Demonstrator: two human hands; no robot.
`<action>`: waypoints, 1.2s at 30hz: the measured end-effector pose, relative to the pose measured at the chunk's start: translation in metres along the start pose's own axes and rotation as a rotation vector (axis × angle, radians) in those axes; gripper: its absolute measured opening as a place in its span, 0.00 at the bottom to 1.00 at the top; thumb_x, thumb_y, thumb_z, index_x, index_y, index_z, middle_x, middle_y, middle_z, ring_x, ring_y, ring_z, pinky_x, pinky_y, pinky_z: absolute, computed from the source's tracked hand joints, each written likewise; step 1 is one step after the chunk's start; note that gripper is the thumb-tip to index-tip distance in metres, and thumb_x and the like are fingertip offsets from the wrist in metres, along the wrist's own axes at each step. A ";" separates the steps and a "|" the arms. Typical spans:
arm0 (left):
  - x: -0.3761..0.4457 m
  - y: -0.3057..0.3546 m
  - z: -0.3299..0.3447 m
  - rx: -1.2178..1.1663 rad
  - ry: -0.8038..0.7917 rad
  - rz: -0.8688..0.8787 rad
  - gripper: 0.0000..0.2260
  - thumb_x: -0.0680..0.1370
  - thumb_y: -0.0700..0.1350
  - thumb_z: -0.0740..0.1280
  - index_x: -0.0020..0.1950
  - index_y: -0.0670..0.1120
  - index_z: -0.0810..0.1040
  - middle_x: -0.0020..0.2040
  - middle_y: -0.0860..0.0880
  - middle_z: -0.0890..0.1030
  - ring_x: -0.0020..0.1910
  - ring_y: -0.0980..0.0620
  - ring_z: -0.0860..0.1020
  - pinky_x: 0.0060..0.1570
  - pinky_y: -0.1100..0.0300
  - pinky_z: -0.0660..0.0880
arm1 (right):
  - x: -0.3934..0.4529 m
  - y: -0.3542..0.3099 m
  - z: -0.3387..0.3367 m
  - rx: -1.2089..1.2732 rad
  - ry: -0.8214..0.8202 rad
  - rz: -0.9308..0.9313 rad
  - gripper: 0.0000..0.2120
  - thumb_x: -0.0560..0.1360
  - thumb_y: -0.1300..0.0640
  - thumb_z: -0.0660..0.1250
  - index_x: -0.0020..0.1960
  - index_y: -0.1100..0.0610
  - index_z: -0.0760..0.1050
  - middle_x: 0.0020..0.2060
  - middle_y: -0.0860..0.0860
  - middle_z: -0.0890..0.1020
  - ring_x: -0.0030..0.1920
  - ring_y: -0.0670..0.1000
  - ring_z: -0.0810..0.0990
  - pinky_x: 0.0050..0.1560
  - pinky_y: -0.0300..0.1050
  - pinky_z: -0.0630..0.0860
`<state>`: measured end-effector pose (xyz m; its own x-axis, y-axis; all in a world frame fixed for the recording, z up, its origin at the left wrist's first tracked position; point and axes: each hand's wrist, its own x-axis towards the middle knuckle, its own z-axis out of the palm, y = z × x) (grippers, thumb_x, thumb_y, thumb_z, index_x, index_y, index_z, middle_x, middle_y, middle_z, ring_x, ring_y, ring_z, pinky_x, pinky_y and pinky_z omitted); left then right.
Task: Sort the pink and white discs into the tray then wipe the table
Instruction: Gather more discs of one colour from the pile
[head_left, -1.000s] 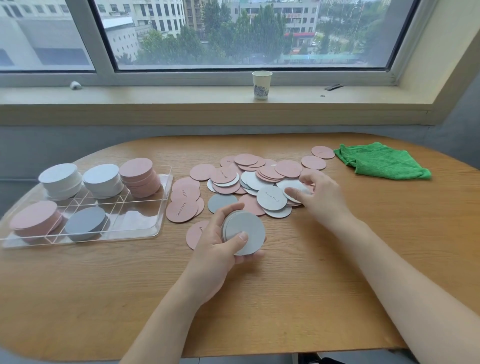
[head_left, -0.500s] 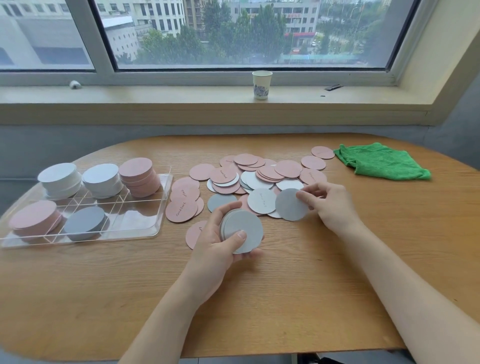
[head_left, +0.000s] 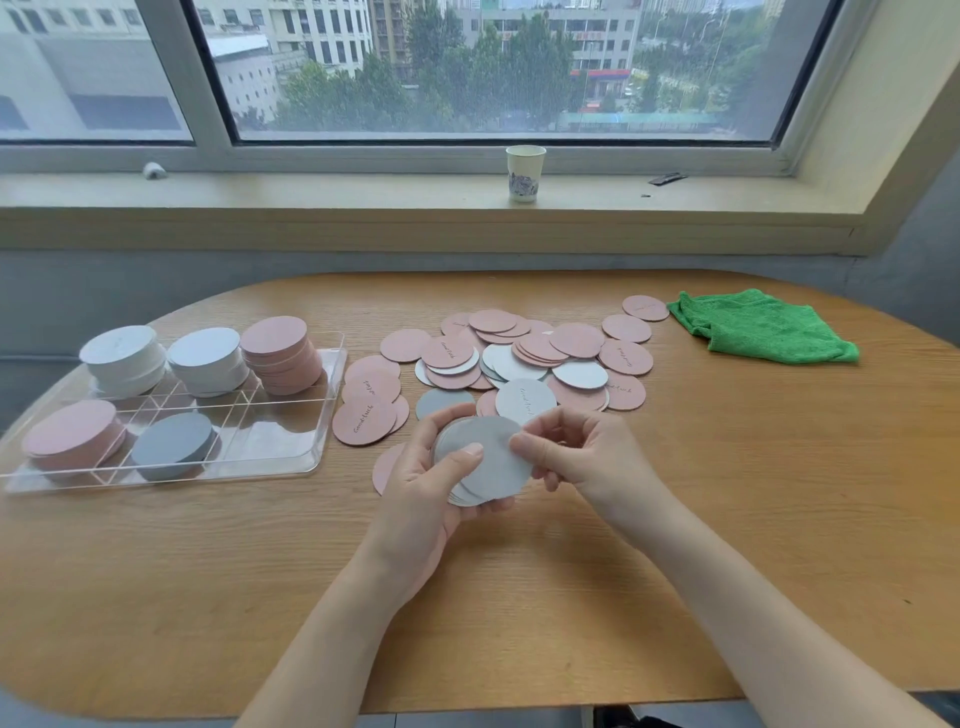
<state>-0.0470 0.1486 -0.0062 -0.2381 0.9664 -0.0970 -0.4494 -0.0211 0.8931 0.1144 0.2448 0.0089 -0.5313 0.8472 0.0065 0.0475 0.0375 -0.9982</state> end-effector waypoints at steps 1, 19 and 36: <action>-0.001 0.001 0.000 0.016 -0.006 0.000 0.23 0.74 0.40 0.70 0.69 0.48 0.76 0.62 0.38 0.81 0.54 0.36 0.84 0.46 0.47 0.82 | 0.000 0.002 0.004 -0.021 -0.012 -0.001 0.09 0.73 0.63 0.77 0.46 0.66 0.80 0.32 0.52 0.81 0.31 0.47 0.78 0.33 0.39 0.75; -0.003 0.005 0.003 0.049 -0.009 -0.051 0.22 0.81 0.28 0.63 0.70 0.48 0.75 0.64 0.37 0.77 0.54 0.33 0.85 0.46 0.49 0.85 | 0.066 0.025 -0.020 -0.878 0.303 -0.084 0.24 0.67 0.42 0.79 0.57 0.53 0.79 0.56 0.50 0.78 0.60 0.53 0.71 0.63 0.50 0.68; 0.001 0.005 -0.002 -0.059 0.096 -0.037 0.27 0.66 0.33 0.68 0.64 0.51 0.81 0.72 0.35 0.71 0.54 0.40 0.84 0.47 0.49 0.82 | 0.001 0.004 0.002 -0.004 0.080 -0.060 0.08 0.73 0.60 0.76 0.46 0.62 0.78 0.31 0.51 0.82 0.30 0.46 0.76 0.34 0.41 0.73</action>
<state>-0.0517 0.1485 -0.0026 -0.3003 0.9380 -0.1733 -0.5083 -0.0036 0.8611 0.1123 0.2452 0.0050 -0.4637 0.8831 0.0716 0.0209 0.0917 -0.9956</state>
